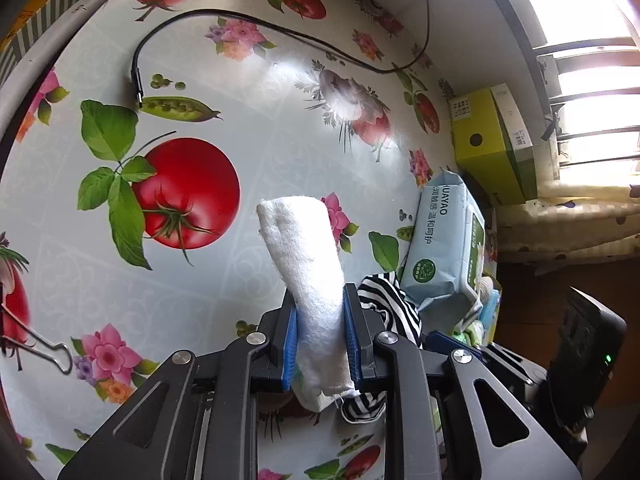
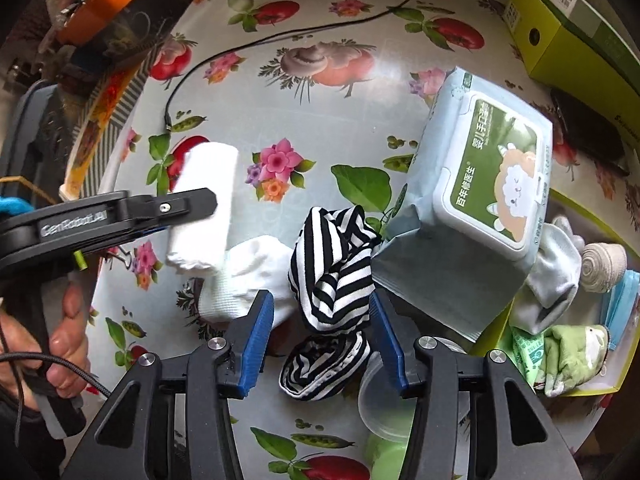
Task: Organize soft objects
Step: 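Lift the white towel with the left tool while the right tool lifts the striped cloth toward the tray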
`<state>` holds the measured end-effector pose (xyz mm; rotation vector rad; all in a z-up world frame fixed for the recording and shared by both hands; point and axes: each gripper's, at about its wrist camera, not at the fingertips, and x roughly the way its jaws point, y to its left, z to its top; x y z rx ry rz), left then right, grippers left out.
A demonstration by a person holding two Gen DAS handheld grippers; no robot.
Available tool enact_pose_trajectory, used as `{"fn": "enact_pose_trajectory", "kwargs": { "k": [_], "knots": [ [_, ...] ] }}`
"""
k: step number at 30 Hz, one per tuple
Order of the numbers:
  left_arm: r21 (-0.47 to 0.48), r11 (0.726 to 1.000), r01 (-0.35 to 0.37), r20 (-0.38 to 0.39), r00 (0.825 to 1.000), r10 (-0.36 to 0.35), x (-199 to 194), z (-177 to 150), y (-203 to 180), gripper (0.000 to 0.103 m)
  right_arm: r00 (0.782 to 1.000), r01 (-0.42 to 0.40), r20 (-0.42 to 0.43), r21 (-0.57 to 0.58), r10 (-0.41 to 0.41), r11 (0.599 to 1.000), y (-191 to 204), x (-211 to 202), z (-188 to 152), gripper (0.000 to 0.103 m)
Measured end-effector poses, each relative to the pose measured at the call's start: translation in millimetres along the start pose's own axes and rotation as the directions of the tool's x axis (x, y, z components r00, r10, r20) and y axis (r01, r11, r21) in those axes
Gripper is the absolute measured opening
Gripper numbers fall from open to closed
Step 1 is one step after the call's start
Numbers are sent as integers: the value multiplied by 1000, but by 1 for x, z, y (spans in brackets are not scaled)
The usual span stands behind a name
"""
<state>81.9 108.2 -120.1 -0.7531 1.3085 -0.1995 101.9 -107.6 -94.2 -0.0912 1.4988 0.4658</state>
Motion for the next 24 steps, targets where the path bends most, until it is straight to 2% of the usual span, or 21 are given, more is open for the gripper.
{"fn": "enact_pose_trajectory", "kwargs": {
  "k": [4,5,6,7,8,13,17,24],
  "knots": [
    [31,999,10,17,1000,-10,-18,-5,5,21,999,-42,-15,73,43,996,-5,12,8,49],
    [36,999,10,20,1000,-10,-22,-7,7,21,999,-45,-11,89,46,995,-5,14,10,44],
    [40,999,11,21,1000,-12,-24,-9,7,21,999,-51,-8,96,52,994,-5,14,10,37],
    [44,999,14,22,1000,-15,-27,-11,8,21,998,-53,-11,97,54,994,-5,16,11,20],
    [47,999,16,23,1000,-17,-29,-12,9,21,999,-44,-12,95,45,995,-4,16,11,10],
    [66,998,15,22,1000,-17,-31,-18,8,21,999,-46,15,85,45,995,-4,8,5,8],
    [67,998,17,39,999,-19,-34,-22,5,21,995,-81,68,47,77,996,1,-13,3,8],
    [76,997,-27,102,995,19,-51,-32,-11,21,971,-167,166,-27,169,986,4,-58,-2,8]
  ]
}}
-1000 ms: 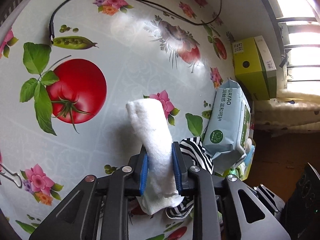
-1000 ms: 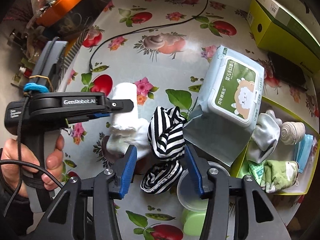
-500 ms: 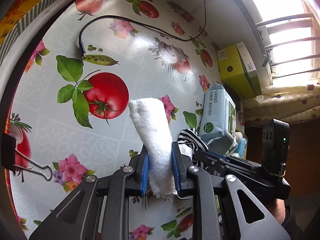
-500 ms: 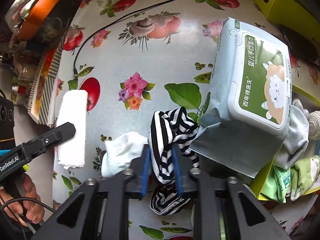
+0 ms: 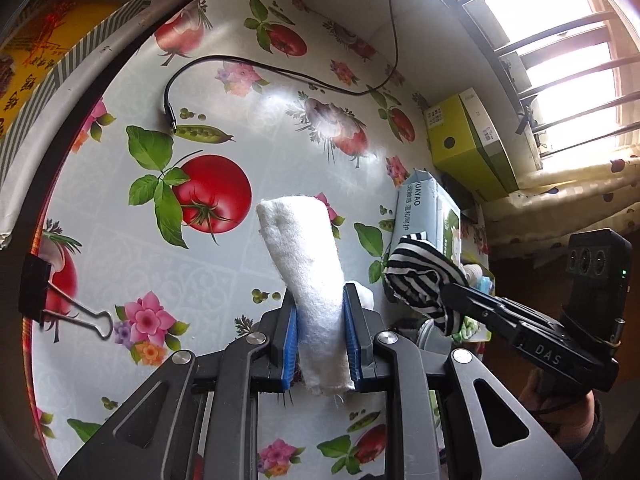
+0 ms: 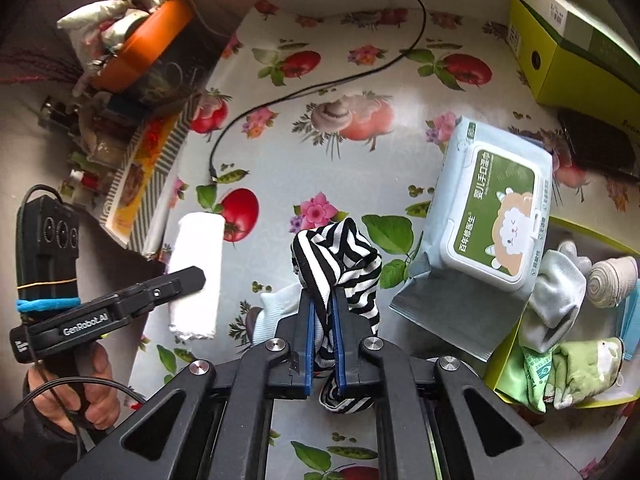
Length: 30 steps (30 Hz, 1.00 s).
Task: Organize soft objects
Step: 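Lift the white towel with the left tool while the right tool lifts the striped cloth toward the tray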
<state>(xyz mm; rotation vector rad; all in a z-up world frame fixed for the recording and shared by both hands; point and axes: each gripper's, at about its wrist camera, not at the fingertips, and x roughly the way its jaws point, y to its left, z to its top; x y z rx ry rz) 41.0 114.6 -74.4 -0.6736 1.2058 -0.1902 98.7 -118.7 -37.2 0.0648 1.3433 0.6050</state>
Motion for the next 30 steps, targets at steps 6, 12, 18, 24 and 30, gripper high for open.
{"fn": "enact_pose_trajectory", "kwargs": {
  "k": [6,12,18,24,30],
  "knots": [
    [34,997,-64,53,997,62,-13,-15,-34,21,996,-72,54,-46,75,996,-6,-36,-13,8],
    [99,987,-129,68,990,123,-13,-34,-82,21,987,-102,114,-61,109,993,-32,-74,-36,8],
    [180,965,-190,83,981,178,-12,-47,-131,21,976,-130,170,-49,137,990,-60,-102,-57,8],
    [262,939,-223,76,975,211,-2,-52,-165,21,965,-146,223,7,141,989,-86,-118,-76,8],
    [326,921,-214,56,977,207,14,-53,-194,21,958,-135,265,65,113,989,-111,-136,-88,8]
  ]
}}
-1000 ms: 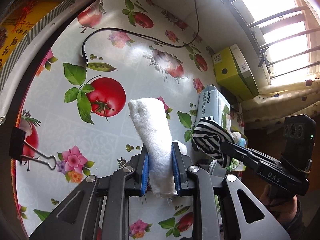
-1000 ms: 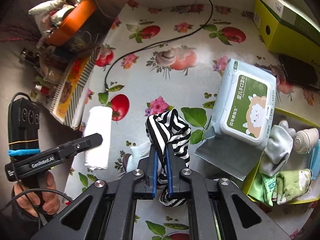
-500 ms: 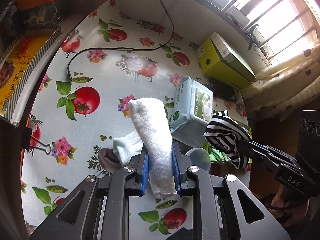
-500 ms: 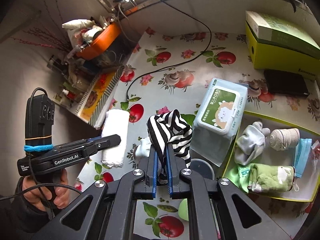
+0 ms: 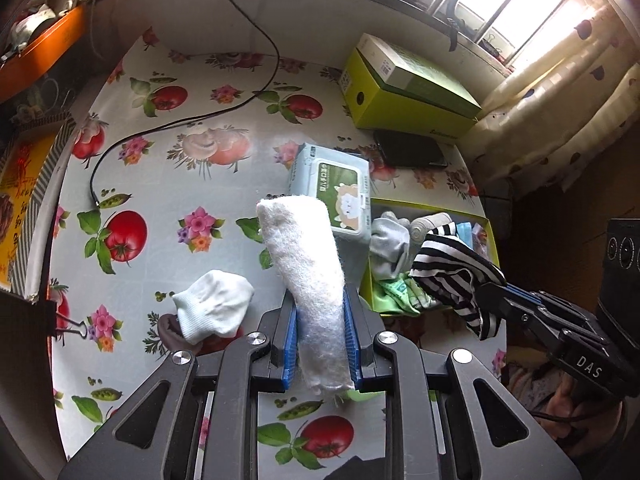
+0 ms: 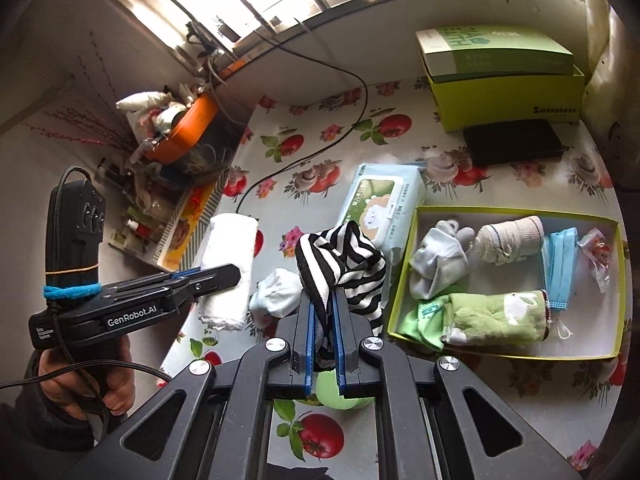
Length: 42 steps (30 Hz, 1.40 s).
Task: Organize soft objects
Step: 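Lift the white towel with the left tool while the right tool lifts the striped cloth toward the tray, then carry the white towel with the left tool while the right tool carries the striped cloth over the tray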
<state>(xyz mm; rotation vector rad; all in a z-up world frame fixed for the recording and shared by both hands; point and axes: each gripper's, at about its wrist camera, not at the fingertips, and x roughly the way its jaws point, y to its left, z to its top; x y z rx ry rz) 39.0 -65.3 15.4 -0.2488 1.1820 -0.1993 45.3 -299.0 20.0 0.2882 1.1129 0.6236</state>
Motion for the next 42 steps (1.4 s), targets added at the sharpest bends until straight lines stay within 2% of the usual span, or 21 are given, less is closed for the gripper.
{"fn": "enact_pose_trajectory", "kwargs": {
  "k": [24,33,42],
  "knots": [
    [173,982,81,-80,994,-68,43,18,-101,21,992,79,83,188,-96,979,-97,-58,-15,8],
    [226,967,117,-129,988,-89,64,19,-139,21,984,125,89,285,-157,950,-150,-74,-26,8],
    [248,962,115,-150,985,-79,74,23,-153,21,977,178,42,373,-208,911,-202,-61,-32,8]
  ]
}}
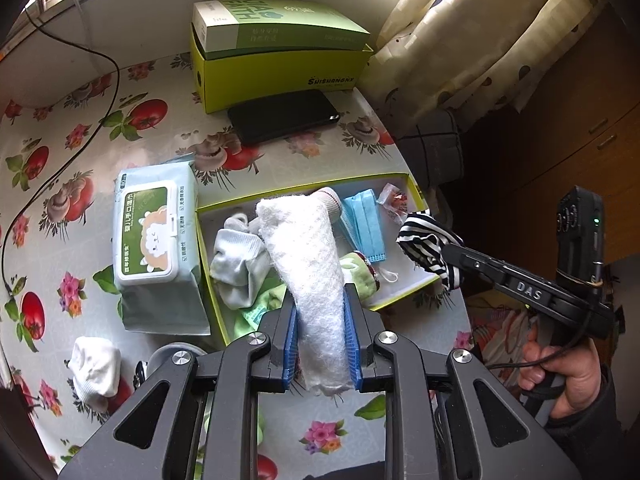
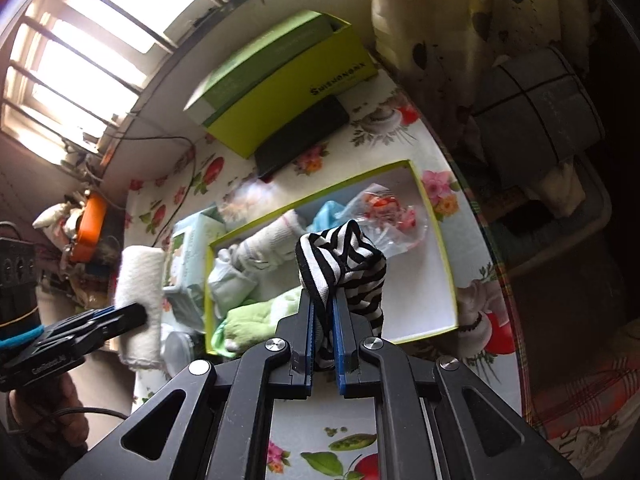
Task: Organize soft objects
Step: 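Carry the white towel with the left tool while the right tool carries the striped cloth over the tray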
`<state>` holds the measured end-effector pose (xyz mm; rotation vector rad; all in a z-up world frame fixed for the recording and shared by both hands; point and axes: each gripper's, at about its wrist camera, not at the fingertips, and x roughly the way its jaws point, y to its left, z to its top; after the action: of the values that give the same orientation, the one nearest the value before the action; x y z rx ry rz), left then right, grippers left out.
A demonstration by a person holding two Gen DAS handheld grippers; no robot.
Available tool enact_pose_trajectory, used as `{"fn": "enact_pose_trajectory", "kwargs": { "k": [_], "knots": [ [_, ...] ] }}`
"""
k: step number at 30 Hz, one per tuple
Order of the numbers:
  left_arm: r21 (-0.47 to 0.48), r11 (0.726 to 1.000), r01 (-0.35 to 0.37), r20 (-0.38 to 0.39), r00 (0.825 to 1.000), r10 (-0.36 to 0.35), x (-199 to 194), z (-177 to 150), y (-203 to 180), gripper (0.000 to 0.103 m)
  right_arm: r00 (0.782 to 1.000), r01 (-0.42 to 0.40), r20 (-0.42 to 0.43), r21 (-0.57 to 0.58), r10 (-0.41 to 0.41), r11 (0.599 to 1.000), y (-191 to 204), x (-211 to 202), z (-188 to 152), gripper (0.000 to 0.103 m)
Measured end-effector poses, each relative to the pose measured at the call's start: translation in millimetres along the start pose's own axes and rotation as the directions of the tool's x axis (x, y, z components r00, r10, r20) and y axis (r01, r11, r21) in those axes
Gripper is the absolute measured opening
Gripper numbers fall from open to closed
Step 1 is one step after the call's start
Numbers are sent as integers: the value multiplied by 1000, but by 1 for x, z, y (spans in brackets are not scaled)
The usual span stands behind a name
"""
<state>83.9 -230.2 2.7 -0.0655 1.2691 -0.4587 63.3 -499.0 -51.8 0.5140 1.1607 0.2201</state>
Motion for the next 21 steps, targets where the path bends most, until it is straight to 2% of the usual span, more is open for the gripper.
{"fn": "enact_pose_trajectory", "kwargs": {
  "k": [7,10,13,16,17,21],
  "knots": [
    [10,1000,0,-35,999,0,12,2,-4,21,995,87,-56,49,-85,995,-30,25,0,9],
    [16,1000,0,-51,999,0,19,5,-7,21,994,87,-69,73,-82,993,-39,28,-2,10],
    [27,1000,4,-65,998,-2,24,8,-11,21,996,78,-58,78,-74,994,-39,23,-3,17],
    [41,999,7,-74,997,-4,28,10,-15,21,997,68,-25,56,-67,996,-30,13,-1,34],
    [44,999,7,-77,997,-4,29,11,-16,21,998,67,-10,45,-67,997,-27,10,0,37],
    [50,999,10,-89,996,-6,33,12,-19,21,999,36,6,-2,-36,999,-18,11,2,36]
  ]
}}
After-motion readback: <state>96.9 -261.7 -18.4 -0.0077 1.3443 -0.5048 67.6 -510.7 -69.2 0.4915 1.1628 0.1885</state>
